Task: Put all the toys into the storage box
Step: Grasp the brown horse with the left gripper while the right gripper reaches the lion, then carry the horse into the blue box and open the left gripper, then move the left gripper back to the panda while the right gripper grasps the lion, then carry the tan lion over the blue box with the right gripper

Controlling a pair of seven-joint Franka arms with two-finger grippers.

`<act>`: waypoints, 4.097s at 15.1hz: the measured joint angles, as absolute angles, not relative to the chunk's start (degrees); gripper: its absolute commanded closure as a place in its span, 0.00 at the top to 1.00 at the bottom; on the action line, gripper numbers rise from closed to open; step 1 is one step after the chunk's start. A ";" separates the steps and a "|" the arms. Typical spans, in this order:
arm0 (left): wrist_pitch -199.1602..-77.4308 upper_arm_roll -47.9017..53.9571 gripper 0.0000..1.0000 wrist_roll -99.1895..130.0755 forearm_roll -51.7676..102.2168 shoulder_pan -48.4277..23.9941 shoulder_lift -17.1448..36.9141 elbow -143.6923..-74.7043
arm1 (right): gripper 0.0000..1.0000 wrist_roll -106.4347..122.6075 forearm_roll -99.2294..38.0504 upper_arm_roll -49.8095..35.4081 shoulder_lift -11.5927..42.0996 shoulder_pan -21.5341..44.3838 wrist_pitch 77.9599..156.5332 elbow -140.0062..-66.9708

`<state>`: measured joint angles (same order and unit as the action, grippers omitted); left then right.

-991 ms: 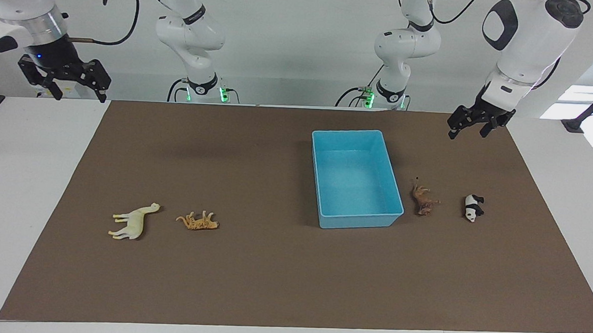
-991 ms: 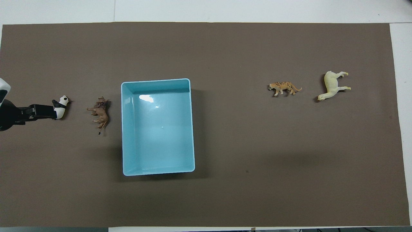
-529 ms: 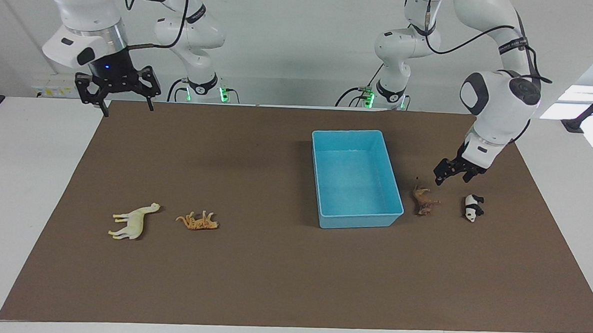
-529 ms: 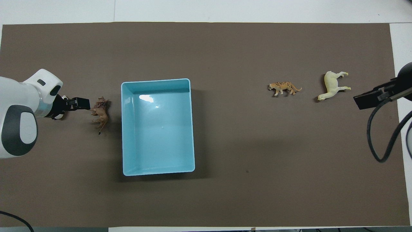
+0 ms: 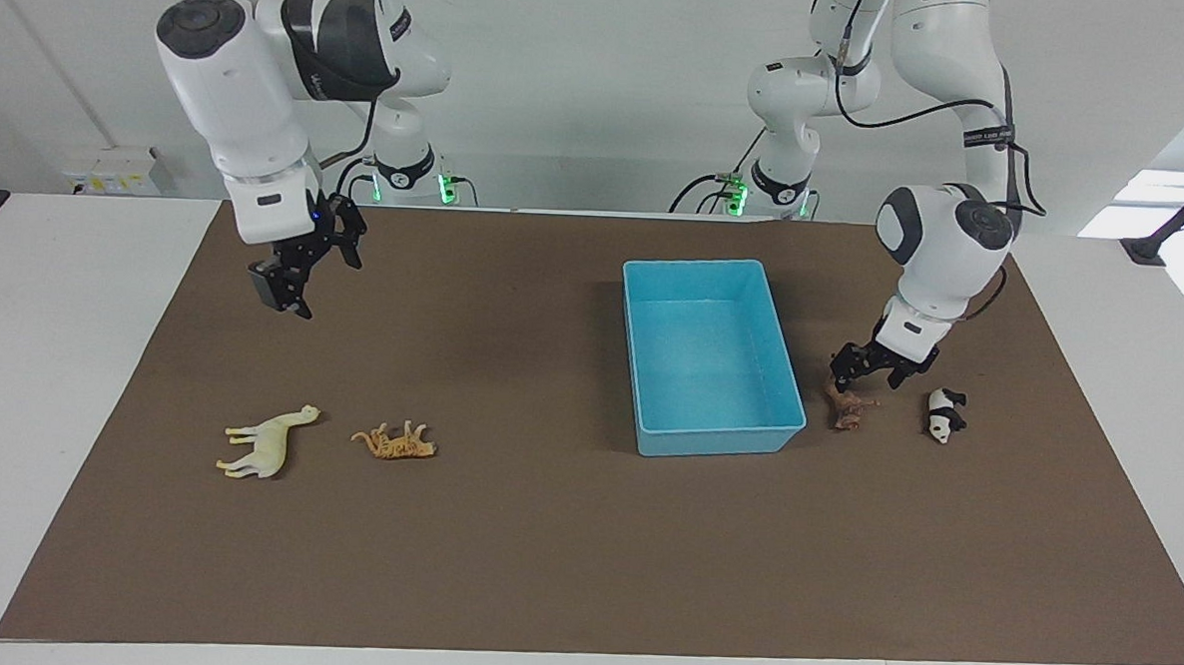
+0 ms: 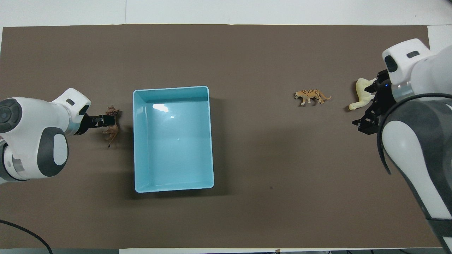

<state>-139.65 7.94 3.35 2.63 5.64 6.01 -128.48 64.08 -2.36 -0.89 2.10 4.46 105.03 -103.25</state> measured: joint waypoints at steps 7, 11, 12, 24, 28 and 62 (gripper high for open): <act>-141.24 7.92 1.00 3.36 2.63 4.86 7.14 -130.10 | 1.00 76.24 -0.60 -0.90 12.65 7.96 116.38 -103.30; -141.30 7.93 0.84 4.11 2.63 4.32 8.34 -130.13 | 1.00 80.50 3.46 -0.90 14.07 8.15 120.46 -103.28; -141.45 7.93 0.77 4.76 2.63 3.96 8.72 -130.13 | 1.00 80.86 3.68 -0.90 14.32 8.16 121.11 -103.29; -126.38 7.11 0.21 6.46 2.78 2.91 9.18 -118.51 | 1.00 82.97 3.74 -0.88 22.46 8.80 131.58 -103.69; -110.19 7.87 0.22 15.46 2.78 2.10 8.86 -105.27 | 1.00 84.66 3.72 -0.83 22.50 8.70 133.30 -105.95; -131.87 6.75 1.00 -16.28 -11.01 16.15 12.53 -117.25 | 0.00 40.90 -0.35 -0.80 24.90 22.48 110.57 -83.09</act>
<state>-131.87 6.75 -16.28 -11.01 16.15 12.53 -117.25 40.90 -0.35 -0.80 24.90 22.48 110.57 -83.09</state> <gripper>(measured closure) 0.000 0.683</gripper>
